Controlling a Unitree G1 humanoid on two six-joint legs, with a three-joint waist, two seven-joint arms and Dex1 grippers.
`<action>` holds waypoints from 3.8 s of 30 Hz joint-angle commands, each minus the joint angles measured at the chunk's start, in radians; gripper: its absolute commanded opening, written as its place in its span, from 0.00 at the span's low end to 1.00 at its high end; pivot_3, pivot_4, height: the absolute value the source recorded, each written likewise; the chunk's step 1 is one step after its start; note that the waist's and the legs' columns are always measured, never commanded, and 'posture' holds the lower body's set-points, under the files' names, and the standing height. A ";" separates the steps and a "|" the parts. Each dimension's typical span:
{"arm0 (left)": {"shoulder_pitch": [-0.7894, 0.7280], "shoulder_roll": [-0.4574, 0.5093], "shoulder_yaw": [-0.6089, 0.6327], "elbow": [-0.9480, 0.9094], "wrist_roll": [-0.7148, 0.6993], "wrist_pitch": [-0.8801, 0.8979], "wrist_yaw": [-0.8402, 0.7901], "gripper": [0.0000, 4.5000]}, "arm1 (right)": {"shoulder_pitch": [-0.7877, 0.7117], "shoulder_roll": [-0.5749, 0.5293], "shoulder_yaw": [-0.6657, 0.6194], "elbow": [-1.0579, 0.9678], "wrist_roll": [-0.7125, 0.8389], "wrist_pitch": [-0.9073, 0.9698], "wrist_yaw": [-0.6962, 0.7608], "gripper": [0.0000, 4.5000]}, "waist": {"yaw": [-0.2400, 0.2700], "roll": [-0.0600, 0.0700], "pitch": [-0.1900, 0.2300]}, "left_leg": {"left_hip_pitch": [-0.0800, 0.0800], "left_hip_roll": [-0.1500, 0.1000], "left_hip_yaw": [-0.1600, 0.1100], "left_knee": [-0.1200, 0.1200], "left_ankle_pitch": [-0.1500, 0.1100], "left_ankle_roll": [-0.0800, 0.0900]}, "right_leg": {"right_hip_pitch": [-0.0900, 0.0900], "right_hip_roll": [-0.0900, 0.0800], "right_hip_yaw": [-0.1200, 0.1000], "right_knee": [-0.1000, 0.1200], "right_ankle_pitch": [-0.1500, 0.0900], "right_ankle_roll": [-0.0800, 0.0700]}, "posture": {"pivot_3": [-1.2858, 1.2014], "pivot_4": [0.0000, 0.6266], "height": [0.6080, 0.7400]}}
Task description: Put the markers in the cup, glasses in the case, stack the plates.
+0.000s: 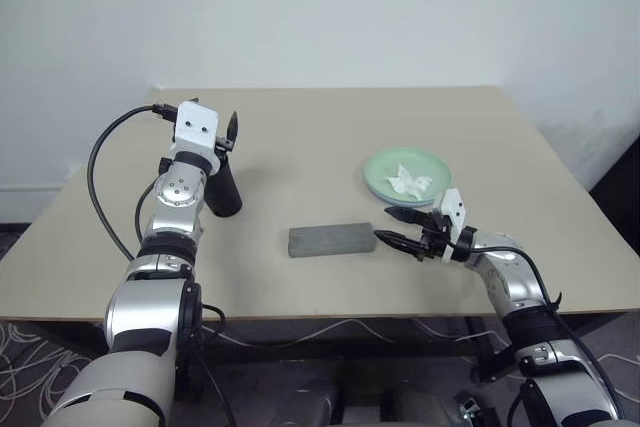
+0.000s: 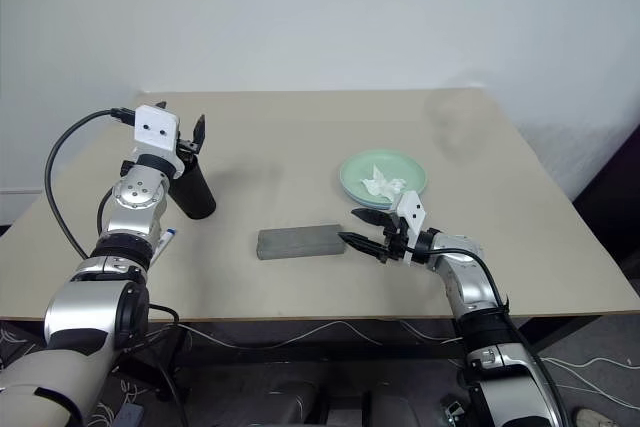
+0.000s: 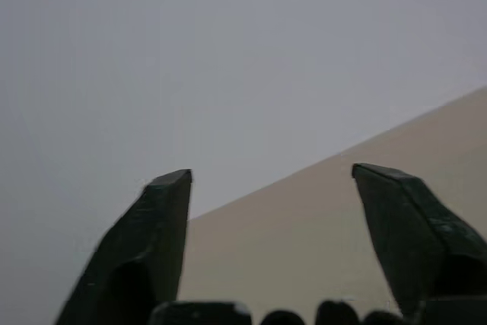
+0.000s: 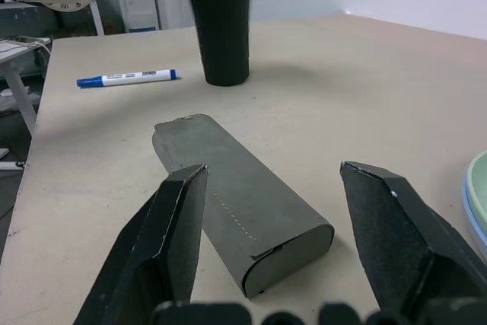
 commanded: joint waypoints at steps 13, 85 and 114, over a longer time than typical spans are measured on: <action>0.119 0.020 0.096 -0.473 -0.337 0.271 -0.422 0.80 | -0.018 -0.001 -0.014 -0.029 0.007 -0.018 0.008 0.68 | -0.011 0.000 0.000 | 0.000 0.000 0.001 0.000 0.000 0.000 | 0.000 0.000 0.000 0.001 0.000 0.000 | 0.52 0.00 0.98; 0.584 0.271 -0.047 -0.983 -0.301 0.922 -0.725 0.04 | -0.047 0.024 -0.002 0.020 -0.004 -0.028 0.010 0.68 | 0.000 0.004 0.000 | 0.000 0.000 0.001 -0.006 0.000 0.000 | -0.005 -0.001 0.005 -0.001 -0.002 -0.004 | 0.52 0.00 0.98; -0.013 0.043 0.088 -0.200 -0.103 -0.001 -0.164 0.04 | -0.039 0.019 -0.011 0.007 -0.011 -0.033 -0.001 0.68 | 0.000 0.002 -0.001 | 0.001 0.000 0.000 -0.001 0.000 0.000 | -0.001 0.000 0.002 0.000 0.000 0.000 | 0.52 0.00 0.98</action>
